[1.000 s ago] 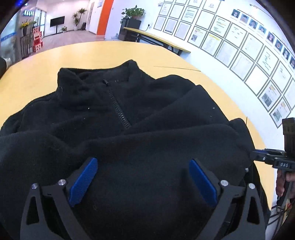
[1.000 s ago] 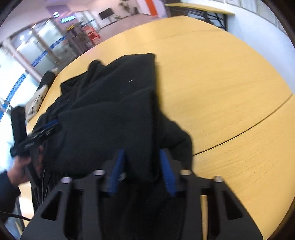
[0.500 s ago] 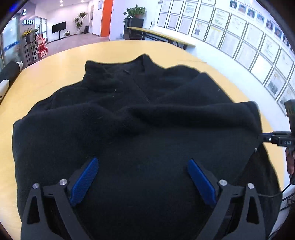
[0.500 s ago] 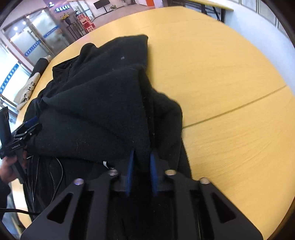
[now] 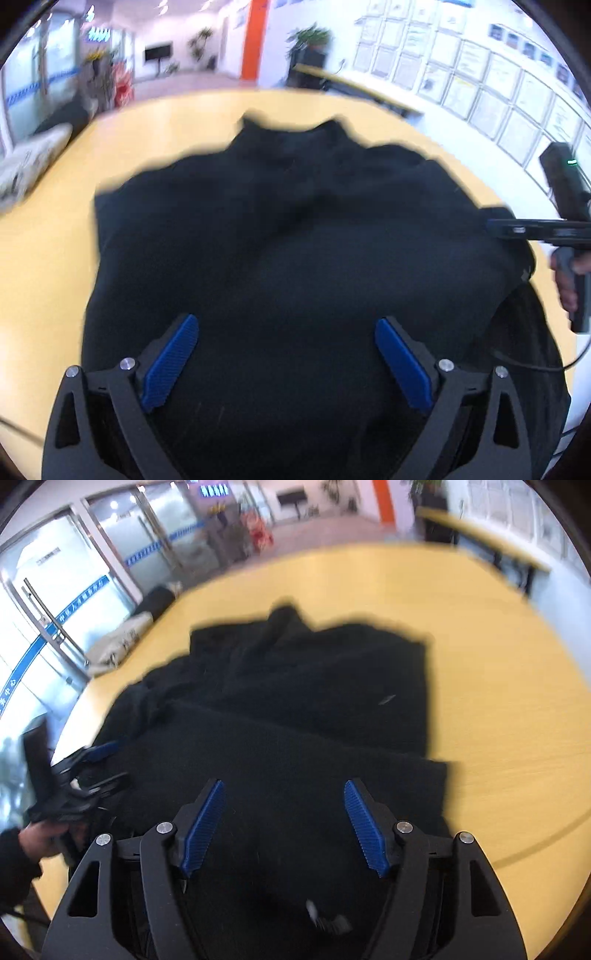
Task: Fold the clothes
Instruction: 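Move both tools to the jacket hem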
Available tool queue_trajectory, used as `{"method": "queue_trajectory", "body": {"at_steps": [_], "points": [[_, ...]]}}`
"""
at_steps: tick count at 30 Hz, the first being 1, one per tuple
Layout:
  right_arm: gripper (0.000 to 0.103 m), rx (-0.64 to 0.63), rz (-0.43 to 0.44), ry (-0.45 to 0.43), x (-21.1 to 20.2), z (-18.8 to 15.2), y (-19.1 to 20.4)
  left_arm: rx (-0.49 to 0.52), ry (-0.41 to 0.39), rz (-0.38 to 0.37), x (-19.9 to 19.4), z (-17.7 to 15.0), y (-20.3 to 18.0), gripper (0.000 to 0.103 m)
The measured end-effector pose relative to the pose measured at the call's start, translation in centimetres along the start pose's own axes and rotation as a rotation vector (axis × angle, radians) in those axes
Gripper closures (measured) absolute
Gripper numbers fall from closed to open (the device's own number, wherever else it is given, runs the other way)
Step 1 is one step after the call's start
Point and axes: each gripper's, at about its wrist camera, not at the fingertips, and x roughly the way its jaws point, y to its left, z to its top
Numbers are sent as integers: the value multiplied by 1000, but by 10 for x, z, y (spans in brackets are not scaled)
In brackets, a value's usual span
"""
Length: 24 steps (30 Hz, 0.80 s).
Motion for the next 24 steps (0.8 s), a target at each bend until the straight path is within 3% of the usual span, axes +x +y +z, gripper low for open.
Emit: {"method": "queue_trajectory", "body": {"at_steps": [3,5,7,9,11,16,21,24], "points": [[48,-45,-79,40,31,-6,4,47,10,7,-9,-13,2,7],[48,-39,-91,-10,8,-11,11,32,22,15,-15,-10,2,7],[39,-23,-86,-65,-23,-19,16,-42,-15,-9,-35,-14,8,7],[23,-33,-95,-96,-57,-39,19,-104,-56,-37,-61,-26,11,7],[20,-38,-103,-108,-93,-68,20,-173,-49,-62,-95,-48,17,7],[22,-30,-131,77,-145,-147,9,-211,96,-15,-189,-134,11,7],[22,8,-115,144,-203,-206,-29,-218,206,80,-270,-200,-6,7],[22,24,-89,162,-224,-230,-55,-257,193,86,-299,-217,-25,7]]}}
